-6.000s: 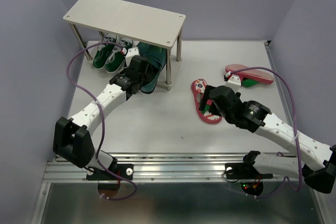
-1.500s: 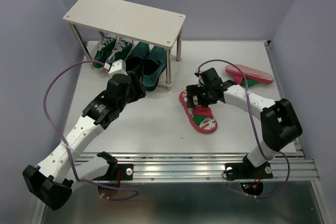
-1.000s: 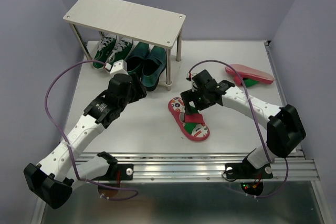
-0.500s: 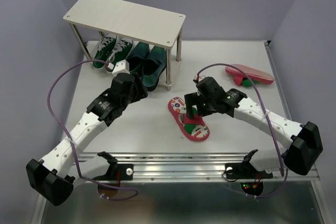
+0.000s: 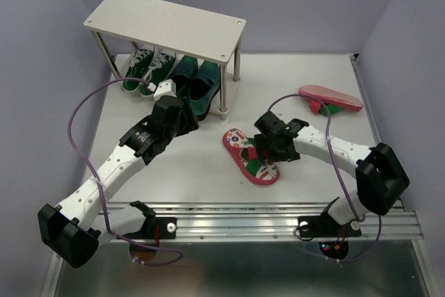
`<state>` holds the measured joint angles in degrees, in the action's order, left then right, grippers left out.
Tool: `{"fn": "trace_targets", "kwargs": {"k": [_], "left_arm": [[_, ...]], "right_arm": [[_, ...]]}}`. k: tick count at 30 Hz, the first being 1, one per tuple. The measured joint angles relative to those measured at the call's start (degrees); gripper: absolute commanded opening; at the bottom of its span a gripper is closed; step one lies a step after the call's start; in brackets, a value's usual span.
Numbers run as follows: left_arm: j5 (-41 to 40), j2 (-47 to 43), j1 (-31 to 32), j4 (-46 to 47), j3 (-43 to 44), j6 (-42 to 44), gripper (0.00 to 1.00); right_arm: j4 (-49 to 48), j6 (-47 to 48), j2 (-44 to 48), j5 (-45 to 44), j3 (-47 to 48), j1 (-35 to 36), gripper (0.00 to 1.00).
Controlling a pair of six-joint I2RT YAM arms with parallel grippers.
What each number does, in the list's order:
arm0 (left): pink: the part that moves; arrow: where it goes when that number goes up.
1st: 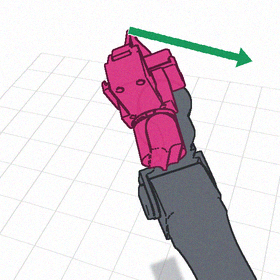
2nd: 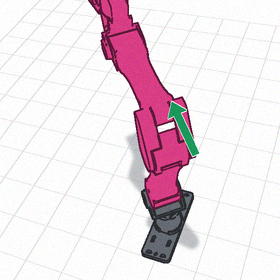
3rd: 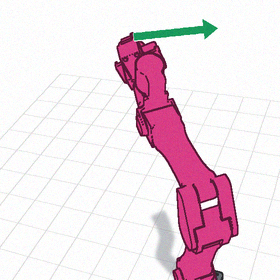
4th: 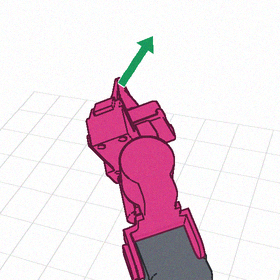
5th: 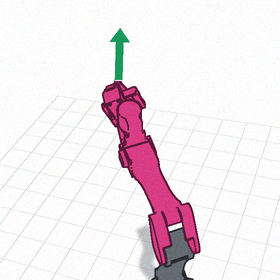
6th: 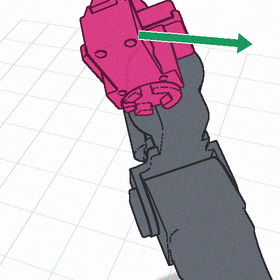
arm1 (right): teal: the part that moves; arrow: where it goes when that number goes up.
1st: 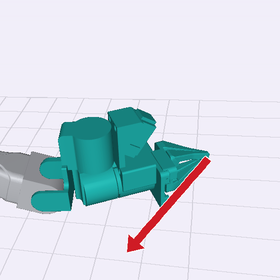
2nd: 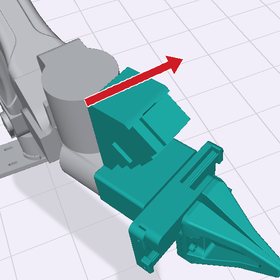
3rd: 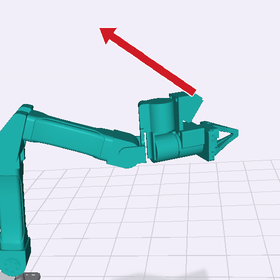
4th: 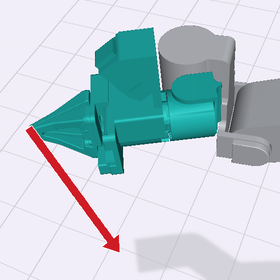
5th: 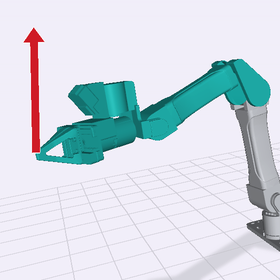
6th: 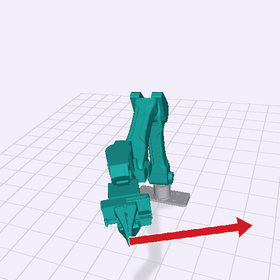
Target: Place and organize the shoes onto the shoe shelf
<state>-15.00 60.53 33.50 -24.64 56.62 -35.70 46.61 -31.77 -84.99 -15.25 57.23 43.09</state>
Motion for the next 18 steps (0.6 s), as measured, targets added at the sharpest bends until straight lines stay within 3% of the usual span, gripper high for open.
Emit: {"fn": "trace_targets", "kwargs": {"k": [8,13,18], "left_arm": [[0.0,0.0,0.3,0.4,0.4,0.1,0.64],[1.1,0.0,3.0,1.0,0.4,2.5,0.62],[5.3,0.6,13.3,3.4,0.3,7.3,0.63]], "right_arm": [[-0.7,0.5,-2.4,-7.7,4.7,-16.4,1.00],[-2.8,0.9,0.6,-6.6,5.6,-16.3,1.00],[-4.0,0.4,9.0,-6.0,2.8,-16.2,1.00]]}}
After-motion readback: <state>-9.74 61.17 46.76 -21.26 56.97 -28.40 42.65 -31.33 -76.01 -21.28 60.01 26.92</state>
